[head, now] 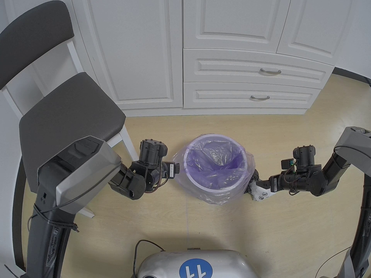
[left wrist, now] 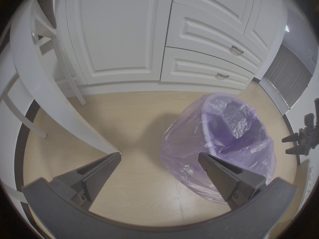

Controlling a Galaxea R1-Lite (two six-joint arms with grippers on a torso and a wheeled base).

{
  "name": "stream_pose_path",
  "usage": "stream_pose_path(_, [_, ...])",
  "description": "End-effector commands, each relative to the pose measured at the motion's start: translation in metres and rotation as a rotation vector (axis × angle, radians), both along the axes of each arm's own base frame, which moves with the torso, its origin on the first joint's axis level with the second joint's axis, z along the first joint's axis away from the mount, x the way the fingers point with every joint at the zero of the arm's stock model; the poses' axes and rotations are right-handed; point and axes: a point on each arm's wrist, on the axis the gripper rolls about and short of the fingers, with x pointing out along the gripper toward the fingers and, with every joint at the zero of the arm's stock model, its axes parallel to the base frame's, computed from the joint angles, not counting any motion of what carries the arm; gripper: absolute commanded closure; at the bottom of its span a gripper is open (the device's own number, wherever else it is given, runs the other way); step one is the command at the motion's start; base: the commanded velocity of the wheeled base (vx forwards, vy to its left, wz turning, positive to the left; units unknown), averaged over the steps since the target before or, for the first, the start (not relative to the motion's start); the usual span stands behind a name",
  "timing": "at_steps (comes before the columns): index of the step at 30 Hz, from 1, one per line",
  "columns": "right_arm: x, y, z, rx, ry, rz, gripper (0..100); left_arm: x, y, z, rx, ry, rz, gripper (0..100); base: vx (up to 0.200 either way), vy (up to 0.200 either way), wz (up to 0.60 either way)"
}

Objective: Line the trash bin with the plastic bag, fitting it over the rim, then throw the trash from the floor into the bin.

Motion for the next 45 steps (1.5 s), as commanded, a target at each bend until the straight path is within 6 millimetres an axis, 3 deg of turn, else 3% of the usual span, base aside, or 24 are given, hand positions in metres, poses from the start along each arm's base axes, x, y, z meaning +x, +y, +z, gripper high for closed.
stream_pose_path(1, [-0.013, 0.002, -0.011, -0.044, 0.037, 0.073, 0, 0.011, -0.009, -0.048, 0.026, 0.053, -0.003, 0, 0.0, 0.0, 0.0])
stream_pose_path(6, [-0.022, 0.018, -0.025, -0.097, 0.065, 0.175, 0, 0.018, -0.014, -0.066, 0.03, 0.06, -0.005, 0, 0.0, 0.0, 0.0])
stream_pose_path(13, [-0.024, 0.047, -0.039, -0.102, 0.026, 0.247, 0, 0.026, -0.017, -0.068, 0.017, 0.032, 0.009, 0, 0.0, 0.0, 0.0])
stream_pose_path(20, [-0.017, 0.063, -0.062, -0.092, -0.068, 0.279, 0, 0.03, -0.017, -0.059, 0.001, 0.013, 0.018, 0, 0.0, 0.0, 0.0])
stream_pose_path(26, [-0.015, 0.088, -0.077, -0.085, -0.1, 0.341, 0, 0.022, -0.01, -0.033, -0.025, 0.005, 0.035, 0, 0.0, 0.0, 0.0])
stream_pose_path(31, [-0.021, 0.094, -0.079, -0.082, -0.092, 0.368, 0, 0.021, -0.006, -0.022, -0.034, -0.009, 0.041, 0, 0.0, 0.0, 0.0])
stream_pose_path(45, [-0.015, 0.115, -0.072, 0.051, -0.149, 0.317, 0, 0.018, -0.009, -0.027, -0.041, -0.001, 0.038, 0, 0.0, 0.0, 0.0])
